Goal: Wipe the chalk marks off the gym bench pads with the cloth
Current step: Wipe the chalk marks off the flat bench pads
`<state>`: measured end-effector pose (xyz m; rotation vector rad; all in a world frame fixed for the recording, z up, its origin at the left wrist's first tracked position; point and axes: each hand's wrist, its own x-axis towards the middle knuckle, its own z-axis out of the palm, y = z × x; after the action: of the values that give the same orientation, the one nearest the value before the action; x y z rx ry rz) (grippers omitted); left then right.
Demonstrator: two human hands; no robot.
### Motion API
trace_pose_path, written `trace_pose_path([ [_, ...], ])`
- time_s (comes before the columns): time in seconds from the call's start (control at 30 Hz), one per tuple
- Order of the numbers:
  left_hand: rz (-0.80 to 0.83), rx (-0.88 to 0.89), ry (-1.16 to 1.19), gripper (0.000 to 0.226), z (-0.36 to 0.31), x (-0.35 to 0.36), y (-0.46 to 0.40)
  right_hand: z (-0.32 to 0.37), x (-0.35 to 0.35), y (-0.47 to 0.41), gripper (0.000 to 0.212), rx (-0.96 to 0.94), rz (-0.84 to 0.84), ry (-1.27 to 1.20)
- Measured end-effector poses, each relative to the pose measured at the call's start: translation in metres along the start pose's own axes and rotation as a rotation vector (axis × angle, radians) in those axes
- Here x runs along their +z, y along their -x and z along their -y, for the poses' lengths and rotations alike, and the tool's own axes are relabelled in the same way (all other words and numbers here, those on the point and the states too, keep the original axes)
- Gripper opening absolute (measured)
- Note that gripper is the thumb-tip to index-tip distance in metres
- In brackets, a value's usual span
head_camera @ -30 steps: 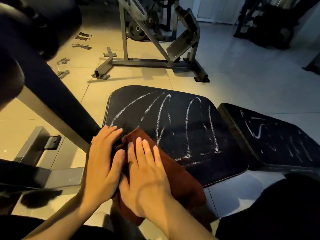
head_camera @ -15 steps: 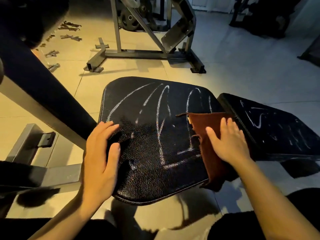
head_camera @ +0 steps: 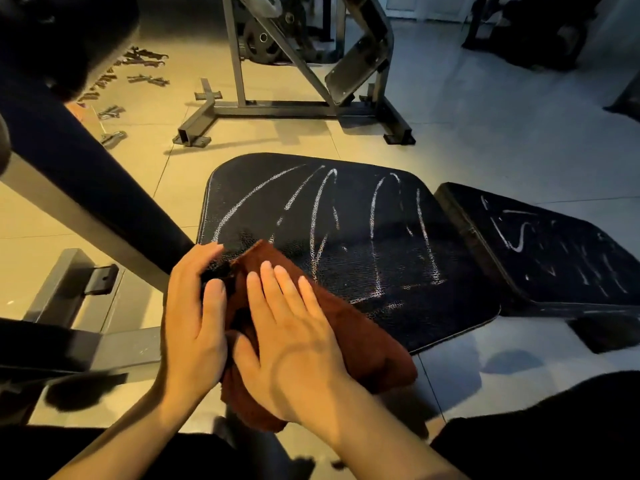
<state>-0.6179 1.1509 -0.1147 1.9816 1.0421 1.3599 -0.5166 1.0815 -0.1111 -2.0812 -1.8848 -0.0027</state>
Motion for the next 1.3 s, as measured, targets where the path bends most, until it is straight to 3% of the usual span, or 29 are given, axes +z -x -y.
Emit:
trace_pose_path([
  [0.13, 0.022, 0.014, -0.031, 0.038, -0.001, -0.002, -0.002, -0.005, 0.0, 0.004, 0.066, -0.048, -0.114, -0.068],
  [0.23, 0.044, 0.029, -0.04, 0.033, -0.003, -0.003, -0.003, -0.012, -0.003, 0.011, 0.052, -0.067, -0.28, -0.313],
  [0.3, 0.085, 0.045, -0.054, 0.03, -0.004, -0.005, -0.006, -0.019, -0.005, 0.016, 0.042, -0.07, -0.36, -0.331],
  [0.43, 0.158, 0.083, -0.165, 0.029, 0.003, -0.023, -0.009, -0.024, -0.007, 0.03, 0.046, -0.091, -0.302, -0.19],
  [0.53, 0.14, -0.021, -0.314, 0.045, 0.022, -0.042, -0.001, -0.021, -0.011, 0.034, 0.051, -0.017, -0.247, -0.207],
  [0.6, 0.166, -0.116, -0.288, 0.05, 0.033, -0.048, 0.006, -0.018, -0.012, 0.032, 0.049, 0.011, -0.251, -0.246],
  [0.67, 0.126, -0.129, -0.136, 0.04, 0.026, -0.046, 0.009, -0.016, -0.014, 0.03, 0.049, 0.007, -0.253, -0.377],
  [0.73, 0.1, 0.05, -0.066, 0.027, 0.002, -0.044, 0.013, -0.02, -0.021, 0.028, 0.046, 0.05, -0.263, -0.59],
  [0.8, 0.171, 0.4, -0.269, 0.018, -0.025, -0.044, 0.019, -0.027, -0.03, 0.021, 0.042, 0.152, -0.237, -0.79],
  [0.87, 0.274, 0.707, -0.501, 0.012, -0.047, -0.041, 0.03, -0.032, -0.041, 0.007, 0.028, 0.311, -0.105, -0.939],
  [0.93, 0.366, 0.876, -0.634, 0.013, -0.057, -0.03, 0.045, -0.04, -0.051, -0.007, 0.015, 0.411, 0.054, -1.053],
  [1.03, 0.391, 0.949, -0.616, 0.007, -0.061, -0.013, 0.06, -0.052, -0.058, -0.009, 0.022, 0.367, 0.149, -1.044],
  [1.13, 0.389, 0.97, -0.606, 0.028, -0.064, -0.014, 0.063, -0.053, -0.059, 0.004, 0.035, 0.303, 0.148, -1.036],
  [1.2, 0.415, 0.964, -0.61, 0.045, -0.07, -0.016, 0.067, -0.05, -0.059, 0.007, 0.049, 0.193, 0.171, -0.841],
  [1.27, 0.429, 0.963, -0.639, 0.045, -0.076, -0.016, 0.072, -0.046, -0.06, 0.008, 0.038, 0.055, 0.17, -0.606],
  [1.3, 0.445, 0.952, -0.654, 0.038, -0.079, -0.017, 0.074, -0.045, -0.06, 0.009, 0.029, 0.057, 0.133, -0.604],
])
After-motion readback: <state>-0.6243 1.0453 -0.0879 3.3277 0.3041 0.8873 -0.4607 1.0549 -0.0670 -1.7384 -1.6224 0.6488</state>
